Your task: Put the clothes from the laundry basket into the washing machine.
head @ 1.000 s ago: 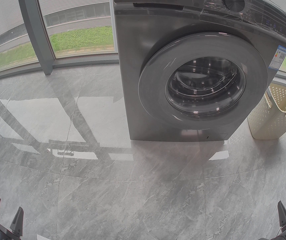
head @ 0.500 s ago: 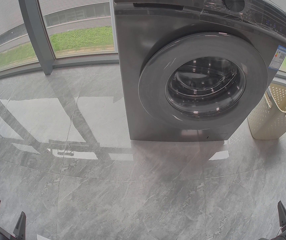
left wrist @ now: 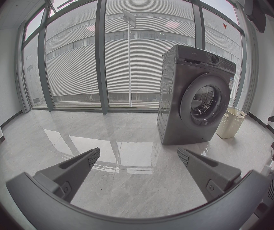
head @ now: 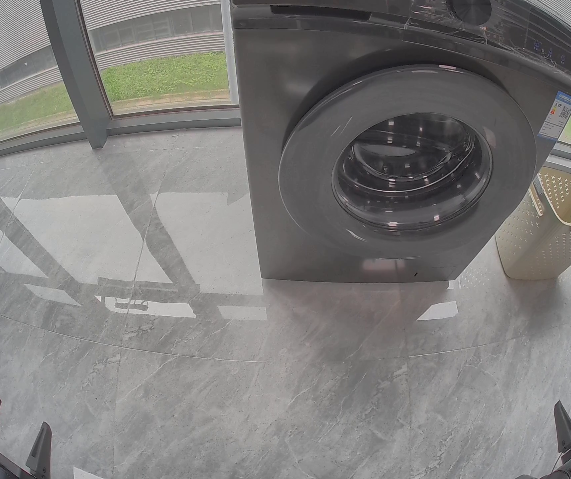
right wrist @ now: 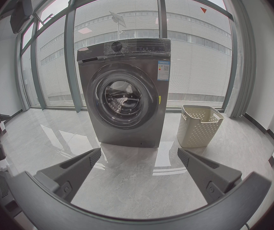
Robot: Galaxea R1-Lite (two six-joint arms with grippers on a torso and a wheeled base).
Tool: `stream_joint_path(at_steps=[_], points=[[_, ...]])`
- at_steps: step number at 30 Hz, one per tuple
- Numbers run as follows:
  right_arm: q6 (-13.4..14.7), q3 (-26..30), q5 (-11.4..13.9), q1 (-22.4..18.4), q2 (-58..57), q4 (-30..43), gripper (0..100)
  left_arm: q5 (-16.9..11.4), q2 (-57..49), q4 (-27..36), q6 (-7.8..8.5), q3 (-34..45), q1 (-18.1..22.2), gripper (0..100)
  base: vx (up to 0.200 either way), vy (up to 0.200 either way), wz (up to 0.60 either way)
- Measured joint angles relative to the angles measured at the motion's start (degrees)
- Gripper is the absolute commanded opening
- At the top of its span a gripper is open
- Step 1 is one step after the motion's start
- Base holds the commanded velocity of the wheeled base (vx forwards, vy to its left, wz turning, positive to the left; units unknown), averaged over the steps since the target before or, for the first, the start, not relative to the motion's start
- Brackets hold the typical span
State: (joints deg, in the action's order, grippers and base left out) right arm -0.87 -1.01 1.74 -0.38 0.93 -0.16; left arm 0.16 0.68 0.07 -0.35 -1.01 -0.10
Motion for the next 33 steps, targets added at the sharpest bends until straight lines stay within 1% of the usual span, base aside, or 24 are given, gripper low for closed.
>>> stream_joint_path(at_steps=[7,15,24,33], points=[[0.0,0.0,0.0,-0.02,0.0,0.0,100,0.0,0.0,-0.05,-0.13,0.0,0.05,100,0.0,-0.2,0.0],[0.0,0.0,0.0,0.0,0.0,-0.02,100,0.0,0.02,-0.05,0.22,0.0,0.0,100,0.0,-0.2,0.0],[-0.02,0.0,0.0,0.0,0.0,0.0,100,0.06,0.06,-0.07,0.46,0.0,0.02,100,0.0,0.0,0.0],[0.02,0.0,0.04,-0.13,0.0,0.02,100,0.2,0.09,-0.02,0.33,0.0,0.0,100,0.0,-0.2,0.0]])
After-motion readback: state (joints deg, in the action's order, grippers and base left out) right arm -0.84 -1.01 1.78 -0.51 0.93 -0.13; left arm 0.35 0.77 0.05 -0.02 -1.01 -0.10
